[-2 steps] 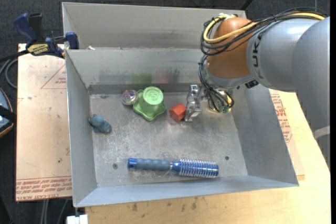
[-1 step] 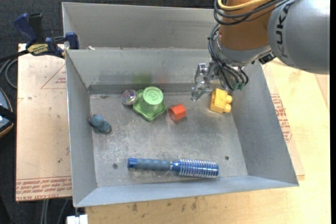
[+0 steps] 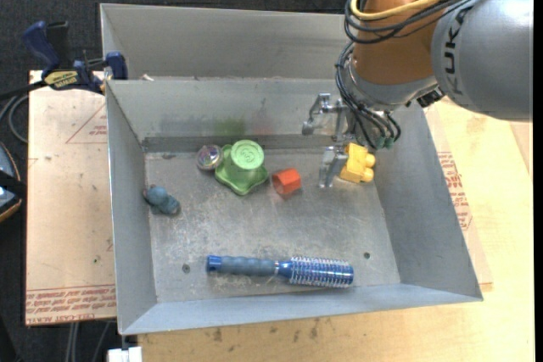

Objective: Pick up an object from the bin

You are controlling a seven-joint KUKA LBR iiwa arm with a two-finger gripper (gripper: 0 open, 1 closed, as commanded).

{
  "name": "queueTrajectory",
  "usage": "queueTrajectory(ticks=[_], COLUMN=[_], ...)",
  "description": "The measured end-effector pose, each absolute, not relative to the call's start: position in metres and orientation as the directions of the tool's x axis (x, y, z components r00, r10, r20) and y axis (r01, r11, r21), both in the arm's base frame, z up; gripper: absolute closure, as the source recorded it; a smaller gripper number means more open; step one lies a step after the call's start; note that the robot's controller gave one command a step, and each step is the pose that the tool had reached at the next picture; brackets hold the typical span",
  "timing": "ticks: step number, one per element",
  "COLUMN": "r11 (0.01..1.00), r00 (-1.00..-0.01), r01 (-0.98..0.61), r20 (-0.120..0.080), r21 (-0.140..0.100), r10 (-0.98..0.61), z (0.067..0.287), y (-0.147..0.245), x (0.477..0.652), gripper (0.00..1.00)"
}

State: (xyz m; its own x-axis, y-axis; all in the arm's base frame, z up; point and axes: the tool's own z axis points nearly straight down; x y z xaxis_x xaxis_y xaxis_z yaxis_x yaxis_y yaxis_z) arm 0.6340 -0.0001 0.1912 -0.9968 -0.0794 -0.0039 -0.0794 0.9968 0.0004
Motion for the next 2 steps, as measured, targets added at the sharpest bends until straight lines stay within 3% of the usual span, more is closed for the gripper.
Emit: queueTrajectory(ticks=[1, 2], r11=[0.99, 0.987], r00=[-0.99, -0.987], r01=[-0.138, -0.158], r20=[0.005, -0.013], r21=[0.004, 0.006], r10=[-0.138, -0.158], z=[0.123, 0.075], y=[0.06, 0.014], x=[0.631, 0.599], gripper=[0.0, 0.0])
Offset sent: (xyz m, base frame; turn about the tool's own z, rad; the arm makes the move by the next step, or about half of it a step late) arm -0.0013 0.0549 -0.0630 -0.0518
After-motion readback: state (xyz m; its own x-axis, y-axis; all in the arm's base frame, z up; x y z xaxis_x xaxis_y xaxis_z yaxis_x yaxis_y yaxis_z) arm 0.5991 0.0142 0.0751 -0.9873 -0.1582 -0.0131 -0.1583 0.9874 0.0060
